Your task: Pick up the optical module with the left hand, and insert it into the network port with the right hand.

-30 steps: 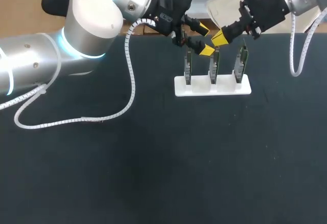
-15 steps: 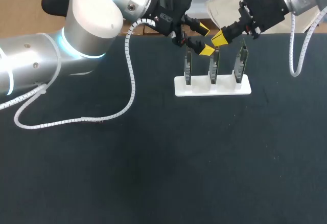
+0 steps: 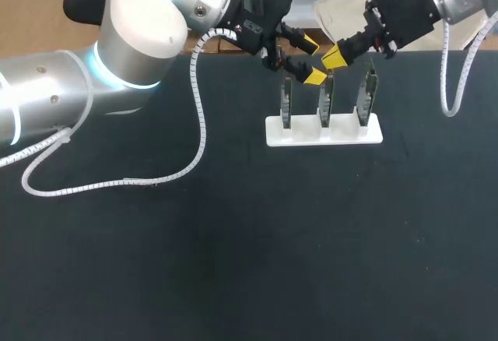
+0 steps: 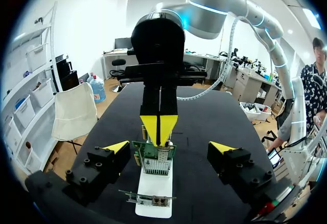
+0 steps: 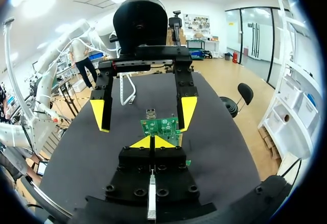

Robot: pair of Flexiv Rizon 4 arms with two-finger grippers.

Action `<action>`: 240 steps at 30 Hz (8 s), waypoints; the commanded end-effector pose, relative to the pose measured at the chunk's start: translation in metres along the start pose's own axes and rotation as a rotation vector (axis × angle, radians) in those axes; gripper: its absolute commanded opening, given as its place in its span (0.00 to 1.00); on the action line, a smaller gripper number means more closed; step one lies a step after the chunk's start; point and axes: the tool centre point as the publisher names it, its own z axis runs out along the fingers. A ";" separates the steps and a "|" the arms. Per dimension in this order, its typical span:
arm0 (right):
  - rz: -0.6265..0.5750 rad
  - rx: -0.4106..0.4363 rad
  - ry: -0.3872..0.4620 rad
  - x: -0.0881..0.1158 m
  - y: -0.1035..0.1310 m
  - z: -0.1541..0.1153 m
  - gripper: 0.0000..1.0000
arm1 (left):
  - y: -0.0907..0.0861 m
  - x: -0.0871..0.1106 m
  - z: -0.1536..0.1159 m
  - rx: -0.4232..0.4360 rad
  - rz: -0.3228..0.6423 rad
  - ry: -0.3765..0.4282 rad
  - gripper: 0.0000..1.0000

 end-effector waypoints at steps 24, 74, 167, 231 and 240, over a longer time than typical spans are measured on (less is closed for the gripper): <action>-0.051 0.017 -0.070 -0.004 0.016 -0.065 0.00 | 0.002 -0.001 0.001 0.003 -0.002 0.006 1.00; -0.043 -0.016 0.017 0.050 0.020 -0.107 0.00 | 0.002 -0.001 0.001 0.003 -0.002 0.006 1.00; -0.035 -0.013 0.019 0.049 0.020 -0.106 1.00 | -0.158 0.140 -0.248 -0.422 0.067 0.456 1.00; -0.035 -0.013 0.019 0.049 0.020 -0.106 1.00 | -0.118 0.318 -0.205 -0.128 0.077 1.029 1.00; -0.035 -0.013 0.019 0.049 0.020 -0.106 1.00 | -0.112 0.323 -0.199 -0.109 0.060 1.032 1.00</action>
